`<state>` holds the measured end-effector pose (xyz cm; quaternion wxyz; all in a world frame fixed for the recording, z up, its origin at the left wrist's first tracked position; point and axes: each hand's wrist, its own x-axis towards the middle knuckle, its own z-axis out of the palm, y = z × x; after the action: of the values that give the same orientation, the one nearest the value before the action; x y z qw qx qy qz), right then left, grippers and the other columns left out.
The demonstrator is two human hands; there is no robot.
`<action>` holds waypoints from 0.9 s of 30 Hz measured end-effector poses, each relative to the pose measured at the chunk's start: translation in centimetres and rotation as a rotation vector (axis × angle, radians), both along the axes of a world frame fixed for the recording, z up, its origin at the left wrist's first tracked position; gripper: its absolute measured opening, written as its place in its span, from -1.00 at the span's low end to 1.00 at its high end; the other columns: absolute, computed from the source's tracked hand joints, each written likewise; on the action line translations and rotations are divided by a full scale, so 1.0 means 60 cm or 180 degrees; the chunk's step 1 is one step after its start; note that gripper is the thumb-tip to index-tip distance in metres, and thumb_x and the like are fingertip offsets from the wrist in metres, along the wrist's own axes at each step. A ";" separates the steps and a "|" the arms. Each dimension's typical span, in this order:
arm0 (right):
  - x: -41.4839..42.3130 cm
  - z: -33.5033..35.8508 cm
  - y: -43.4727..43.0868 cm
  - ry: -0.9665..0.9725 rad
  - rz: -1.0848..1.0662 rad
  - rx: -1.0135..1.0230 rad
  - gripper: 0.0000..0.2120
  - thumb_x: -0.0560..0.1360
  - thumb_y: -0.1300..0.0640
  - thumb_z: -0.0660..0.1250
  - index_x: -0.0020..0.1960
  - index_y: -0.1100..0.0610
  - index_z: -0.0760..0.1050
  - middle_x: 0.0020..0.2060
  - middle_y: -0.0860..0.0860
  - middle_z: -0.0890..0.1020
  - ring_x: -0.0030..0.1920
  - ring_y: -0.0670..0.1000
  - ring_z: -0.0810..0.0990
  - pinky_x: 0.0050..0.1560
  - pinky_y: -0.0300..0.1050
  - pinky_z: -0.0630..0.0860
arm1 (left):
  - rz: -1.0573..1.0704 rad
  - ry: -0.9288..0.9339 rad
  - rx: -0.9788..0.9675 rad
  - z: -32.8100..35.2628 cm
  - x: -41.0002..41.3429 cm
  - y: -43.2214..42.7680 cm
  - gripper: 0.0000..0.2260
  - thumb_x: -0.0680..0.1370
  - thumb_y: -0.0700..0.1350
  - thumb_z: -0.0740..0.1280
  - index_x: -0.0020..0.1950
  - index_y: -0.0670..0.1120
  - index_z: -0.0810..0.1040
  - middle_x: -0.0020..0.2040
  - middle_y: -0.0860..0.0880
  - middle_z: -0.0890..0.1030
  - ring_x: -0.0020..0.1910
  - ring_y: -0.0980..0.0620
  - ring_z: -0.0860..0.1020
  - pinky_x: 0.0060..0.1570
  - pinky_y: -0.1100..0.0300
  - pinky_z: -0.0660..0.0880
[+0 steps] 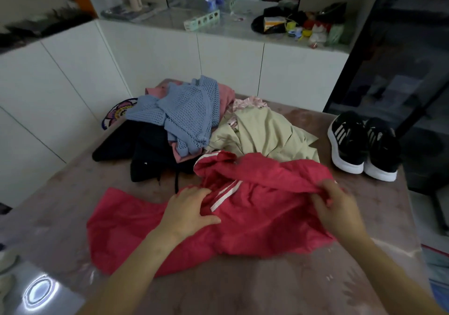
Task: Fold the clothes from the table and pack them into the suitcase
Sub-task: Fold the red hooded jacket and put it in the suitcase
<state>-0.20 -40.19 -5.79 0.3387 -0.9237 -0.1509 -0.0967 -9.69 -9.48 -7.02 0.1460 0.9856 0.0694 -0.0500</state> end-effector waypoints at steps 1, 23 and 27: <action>-0.006 0.015 -0.021 0.0093 -0.0178 0.0257 -0.88 0.48 0.12 0.35 -0.05 0.17 0.51 -0.33 -0.02 0.54 -0.26 0.16 0.54 -0.16 -0.01 0.43 | 0.0002 -0.0095 0.0145 -0.006 -0.010 0.007 -0.48 0.39 0.27 0.38 0.27 0.06 0.48 0.19 0.07 0.52 0.24 -0.01 0.43 0.15 0.11 0.35; -0.032 0.017 -0.131 0.0694 -0.0268 -0.0400 -0.84 0.46 0.11 0.35 -0.23 0.17 0.56 -0.39 0.10 0.58 -0.29 0.21 0.55 -0.31 -0.04 0.43 | -0.0130 0.0577 0.1315 -0.053 -0.166 -0.025 -0.76 0.46 0.10 0.38 0.04 0.00 0.59 0.04 0.01 0.56 0.08 -0.03 0.53 -0.03 0.15 0.46; -0.061 -0.015 -0.185 0.1424 -0.0348 -0.1689 -0.67 0.48 -0.16 0.26 -0.25 0.09 0.49 -0.32 0.02 0.56 -0.28 0.06 0.54 -0.28 -0.12 0.42 | -0.0227 0.0461 0.1450 -0.049 -0.180 -0.028 -0.72 0.42 0.13 0.42 0.05 0.04 0.59 0.04 0.02 0.54 0.08 -0.02 0.50 -0.04 0.14 0.50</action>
<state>-3.84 -51.28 -6.69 0.1059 -0.9845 -0.0430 0.1327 -20.49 -11.18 -9.96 -0.0873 0.9887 0.0543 -0.1088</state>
